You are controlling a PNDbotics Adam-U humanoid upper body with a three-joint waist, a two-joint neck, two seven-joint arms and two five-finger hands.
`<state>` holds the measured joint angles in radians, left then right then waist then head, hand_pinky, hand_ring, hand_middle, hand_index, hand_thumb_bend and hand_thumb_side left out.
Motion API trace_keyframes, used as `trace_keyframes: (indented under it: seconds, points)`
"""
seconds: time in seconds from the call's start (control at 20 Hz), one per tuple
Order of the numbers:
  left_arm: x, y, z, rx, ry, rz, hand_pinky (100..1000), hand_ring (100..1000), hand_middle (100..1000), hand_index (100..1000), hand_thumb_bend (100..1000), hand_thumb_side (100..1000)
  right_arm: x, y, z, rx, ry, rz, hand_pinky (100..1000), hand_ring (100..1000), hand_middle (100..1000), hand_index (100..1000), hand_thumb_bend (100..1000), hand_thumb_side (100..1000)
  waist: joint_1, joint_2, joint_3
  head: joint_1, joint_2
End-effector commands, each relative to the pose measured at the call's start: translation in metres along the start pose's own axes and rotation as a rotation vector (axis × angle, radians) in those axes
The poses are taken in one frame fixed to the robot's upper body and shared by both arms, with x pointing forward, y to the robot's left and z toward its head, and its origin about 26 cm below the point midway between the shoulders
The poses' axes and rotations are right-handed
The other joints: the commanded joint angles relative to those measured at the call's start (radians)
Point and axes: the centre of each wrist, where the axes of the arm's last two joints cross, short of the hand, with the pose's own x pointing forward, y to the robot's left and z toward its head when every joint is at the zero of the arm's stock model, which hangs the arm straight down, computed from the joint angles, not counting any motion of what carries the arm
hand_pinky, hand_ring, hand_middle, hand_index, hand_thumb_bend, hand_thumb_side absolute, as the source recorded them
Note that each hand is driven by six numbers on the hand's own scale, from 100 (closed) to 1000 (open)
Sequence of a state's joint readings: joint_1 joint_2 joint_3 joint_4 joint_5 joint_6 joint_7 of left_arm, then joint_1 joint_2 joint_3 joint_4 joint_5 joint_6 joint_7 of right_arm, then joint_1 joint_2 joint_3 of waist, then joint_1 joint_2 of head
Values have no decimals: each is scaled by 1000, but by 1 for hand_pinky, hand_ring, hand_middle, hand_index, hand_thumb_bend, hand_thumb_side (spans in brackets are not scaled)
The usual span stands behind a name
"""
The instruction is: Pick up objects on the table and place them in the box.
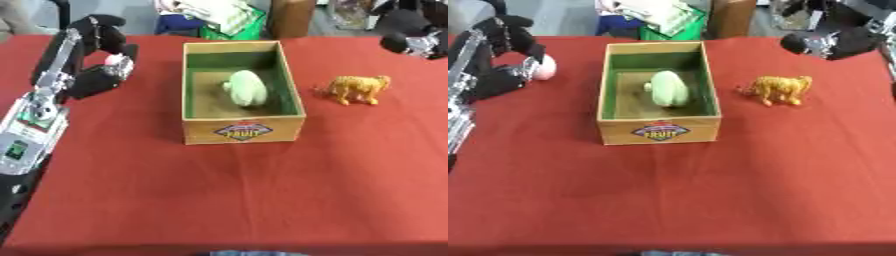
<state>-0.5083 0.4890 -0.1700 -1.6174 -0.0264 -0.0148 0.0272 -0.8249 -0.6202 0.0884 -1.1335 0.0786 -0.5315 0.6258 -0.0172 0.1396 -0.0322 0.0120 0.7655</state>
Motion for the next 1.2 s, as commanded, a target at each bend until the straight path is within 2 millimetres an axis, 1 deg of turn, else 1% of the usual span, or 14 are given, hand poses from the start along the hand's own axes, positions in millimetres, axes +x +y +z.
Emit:
trace_keyframes:
  seconds: [0.05,0.25,0.35,0.65,0.85,1.2]
  points:
    - [18,18,3,31,-29,11,649,588,545,776,248,220,-11,-18,18,166,-55,149,819,960,872,917,453,702,2,-12,6,-11,1]
    - [20,21,10,48,-9,73,642,582,537,774,241,230,-32,-15,36,216,7,154,838,961,885,923,446,748,3,-9,15,-19,0]
    - [20,23,11,53,-3,103,640,580,536,774,239,229,-41,-12,43,227,29,154,843,960,888,923,446,749,4,-8,17,-21,-2]
    - [20,26,13,49,10,171,638,579,534,775,236,232,-62,2,55,227,77,151,875,966,908,933,440,757,6,-5,23,-27,-7]
    - [20,26,13,44,13,181,637,578,533,775,236,232,-67,12,47,265,95,154,891,967,915,939,437,761,7,-4,25,-27,-7]
    - [19,26,13,42,17,181,636,577,532,776,238,232,-61,20,27,321,89,219,903,961,922,942,434,765,10,-2,32,-36,-14]
